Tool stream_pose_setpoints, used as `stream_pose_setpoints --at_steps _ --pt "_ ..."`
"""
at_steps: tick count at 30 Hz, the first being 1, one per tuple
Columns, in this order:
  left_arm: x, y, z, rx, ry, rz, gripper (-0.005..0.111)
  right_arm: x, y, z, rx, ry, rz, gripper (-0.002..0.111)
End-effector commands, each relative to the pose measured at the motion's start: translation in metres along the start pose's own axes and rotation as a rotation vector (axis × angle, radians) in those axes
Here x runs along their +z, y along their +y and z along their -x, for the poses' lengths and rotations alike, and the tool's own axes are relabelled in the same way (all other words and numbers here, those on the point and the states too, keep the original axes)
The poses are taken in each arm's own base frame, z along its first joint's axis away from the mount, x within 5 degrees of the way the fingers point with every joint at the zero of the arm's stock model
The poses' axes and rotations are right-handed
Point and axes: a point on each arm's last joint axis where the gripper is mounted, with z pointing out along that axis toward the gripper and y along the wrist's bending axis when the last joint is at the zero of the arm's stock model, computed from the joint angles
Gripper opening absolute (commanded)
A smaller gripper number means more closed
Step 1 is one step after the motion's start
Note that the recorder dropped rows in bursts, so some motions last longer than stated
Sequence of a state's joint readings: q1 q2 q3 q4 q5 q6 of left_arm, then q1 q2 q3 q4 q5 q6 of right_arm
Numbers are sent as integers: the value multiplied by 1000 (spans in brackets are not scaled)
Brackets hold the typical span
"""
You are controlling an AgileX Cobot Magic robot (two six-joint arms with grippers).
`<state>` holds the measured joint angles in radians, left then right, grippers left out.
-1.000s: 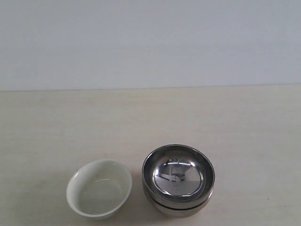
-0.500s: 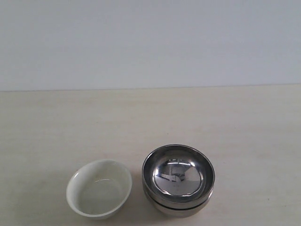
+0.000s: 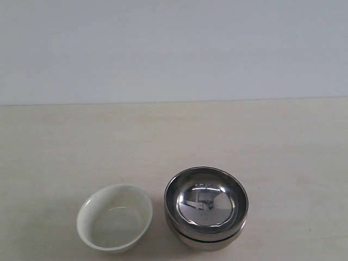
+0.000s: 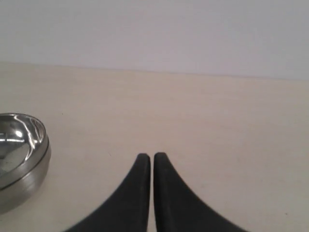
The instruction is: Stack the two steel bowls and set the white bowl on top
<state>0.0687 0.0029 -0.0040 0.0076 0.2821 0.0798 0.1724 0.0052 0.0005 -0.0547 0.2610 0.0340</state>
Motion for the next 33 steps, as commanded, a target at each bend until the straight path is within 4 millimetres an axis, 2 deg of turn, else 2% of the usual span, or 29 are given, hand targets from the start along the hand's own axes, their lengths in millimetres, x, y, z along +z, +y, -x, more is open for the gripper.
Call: stream_pose_setpoints --at_steps 1,33 --pt "0 0 -1 -4 -3 3 4 -1 0 -5 -16 56 -5 0" --pt "0 0 -1 -4 -3 3 4 -1 1 -7 50 75 9 0"
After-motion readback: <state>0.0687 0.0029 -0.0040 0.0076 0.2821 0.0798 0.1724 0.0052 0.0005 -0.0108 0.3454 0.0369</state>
